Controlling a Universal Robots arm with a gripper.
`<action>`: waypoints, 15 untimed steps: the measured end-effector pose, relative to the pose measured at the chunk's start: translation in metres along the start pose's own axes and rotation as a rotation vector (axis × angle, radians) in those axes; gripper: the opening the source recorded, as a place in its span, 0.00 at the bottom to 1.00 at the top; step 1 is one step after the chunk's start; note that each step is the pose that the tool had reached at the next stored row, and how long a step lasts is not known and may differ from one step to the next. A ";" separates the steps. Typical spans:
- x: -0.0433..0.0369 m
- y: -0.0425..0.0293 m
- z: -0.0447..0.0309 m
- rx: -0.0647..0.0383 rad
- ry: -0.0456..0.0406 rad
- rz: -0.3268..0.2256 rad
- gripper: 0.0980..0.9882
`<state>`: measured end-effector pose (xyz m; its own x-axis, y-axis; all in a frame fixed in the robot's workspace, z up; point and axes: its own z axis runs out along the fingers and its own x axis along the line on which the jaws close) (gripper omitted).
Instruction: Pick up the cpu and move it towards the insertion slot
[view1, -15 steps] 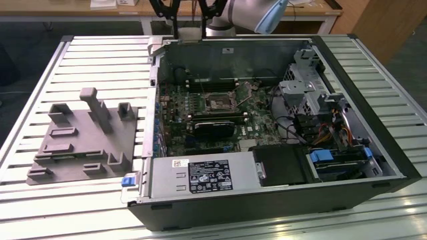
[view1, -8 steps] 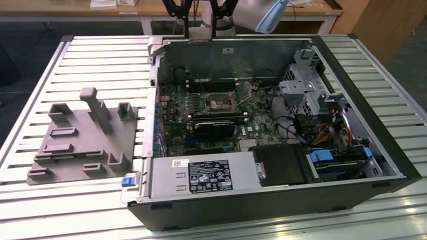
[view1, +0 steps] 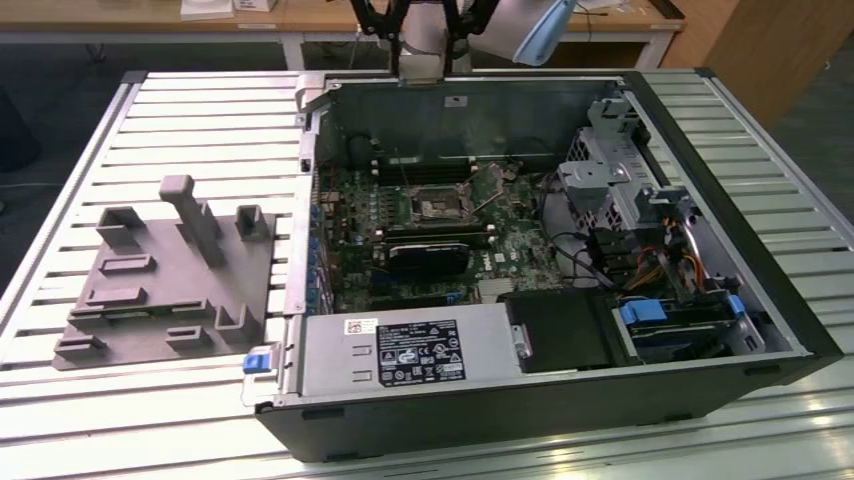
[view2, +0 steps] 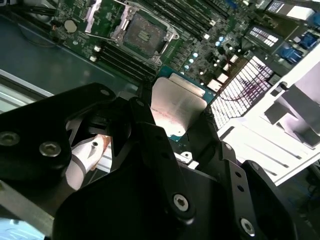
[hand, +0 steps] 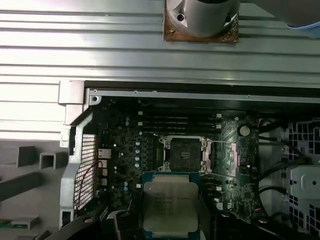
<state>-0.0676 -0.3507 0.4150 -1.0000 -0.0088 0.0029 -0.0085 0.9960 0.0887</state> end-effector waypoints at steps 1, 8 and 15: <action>-0.0025 0.0007 0.0006 0.000 0.0000 0.000 0.49; -0.0190 0.0066 0.0051 0.000 -0.0003 0.003 0.49; -0.0310 0.0131 0.0084 0.000 -0.0005 0.005 0.49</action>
<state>-0.0367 -0.3366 0.4078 -1.0000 -0.0038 0.0029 -0.0035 0.9960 0.0887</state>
